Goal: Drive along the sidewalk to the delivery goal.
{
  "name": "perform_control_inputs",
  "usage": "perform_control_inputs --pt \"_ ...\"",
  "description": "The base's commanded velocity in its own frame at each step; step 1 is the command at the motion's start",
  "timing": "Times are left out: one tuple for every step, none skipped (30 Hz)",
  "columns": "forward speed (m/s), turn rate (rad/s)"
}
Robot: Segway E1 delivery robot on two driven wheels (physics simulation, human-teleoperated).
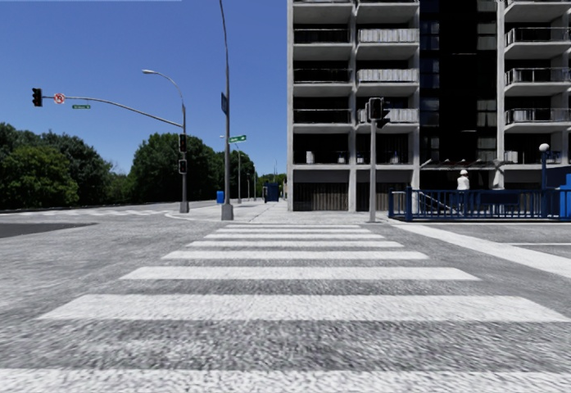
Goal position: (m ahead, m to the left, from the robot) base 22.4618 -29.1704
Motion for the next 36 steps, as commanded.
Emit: perform_control_inputs --pt "2.00 0.00" --pt "2.00 0.00" --pt "2.00 0.00" --pt "2.00 0.00" --pt "2.00 0.00" --pt "2.00 0.00" --pt "2.00 0.00" --pt "2.00 0.00" --pt "2.00 0.00" --pt "2.00 0.00" --pt "2.00 0.00" --pt "2.00 0.00" --pt "2.00 0.00" --pt "2.00 0.00" --pt "2.00 0.00" --pt "2.00 0.00" --pt "2.00 0.00" --pt "2.00 0.00" --pt "2.00 0.00" --pt "2.00 0.00" --pt "2.00 0.00" --pt "2.00 0.00" --pt "2.00 0.00" --pt "2.00 0.00" --pt "2.00 0.00" --pt "2.00 0.00" --pt "2.00 0.00" --pt "2.00 0.00" --pt "2.00 0.00" --pt "2.00 0.00" --pt "2.00 0.00" --pt "2.00 0.00" --pt "2.00 0.00" --pt "2.00 0.00" --pt "2.00 0.00" --pt "2.00 0.00"
